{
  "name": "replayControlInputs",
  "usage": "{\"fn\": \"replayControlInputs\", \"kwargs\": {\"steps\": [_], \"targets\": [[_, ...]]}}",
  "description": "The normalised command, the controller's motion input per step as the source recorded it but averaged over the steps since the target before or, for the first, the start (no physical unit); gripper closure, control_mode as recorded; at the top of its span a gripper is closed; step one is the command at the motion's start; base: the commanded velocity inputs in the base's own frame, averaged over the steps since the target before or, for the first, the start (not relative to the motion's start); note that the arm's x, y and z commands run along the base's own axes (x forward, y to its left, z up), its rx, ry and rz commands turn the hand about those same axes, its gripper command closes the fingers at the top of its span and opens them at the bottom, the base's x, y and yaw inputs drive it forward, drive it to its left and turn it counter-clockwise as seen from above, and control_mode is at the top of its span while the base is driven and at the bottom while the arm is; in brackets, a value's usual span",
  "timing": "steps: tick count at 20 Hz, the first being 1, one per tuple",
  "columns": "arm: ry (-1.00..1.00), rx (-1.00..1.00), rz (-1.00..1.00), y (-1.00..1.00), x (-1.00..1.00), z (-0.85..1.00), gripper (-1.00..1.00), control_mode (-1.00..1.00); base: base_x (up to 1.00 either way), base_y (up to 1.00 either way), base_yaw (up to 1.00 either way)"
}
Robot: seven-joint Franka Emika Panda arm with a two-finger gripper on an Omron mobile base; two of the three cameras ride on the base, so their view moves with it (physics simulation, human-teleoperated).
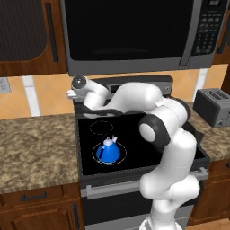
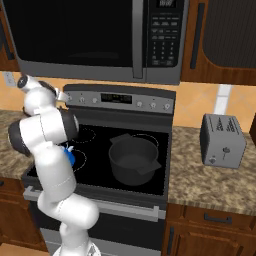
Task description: Pick the kettle from the counter and place it on a stove burner. Then turn the burner on.
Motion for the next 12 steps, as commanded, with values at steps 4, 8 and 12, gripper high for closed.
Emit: {"fn": "replayControlInputs", "kwargs": {"steps": [4, 8, 12], "targets": [[0.00, 0.00, 0.00, 0.08, 0.36, -0.02, -1.00, -1.00, 0.00, 0.00, 0.00], [0.00, -0.01, 0.00, 0.02, 0.42, 0.00, -1.00, -1.00, 0.00, 0.00, 0.00], [0.00, -0.07, 0.00, 0.09, 0.38, -0.09, -1.00, -1.00, 0.00, 0.00, 0.00]]}}
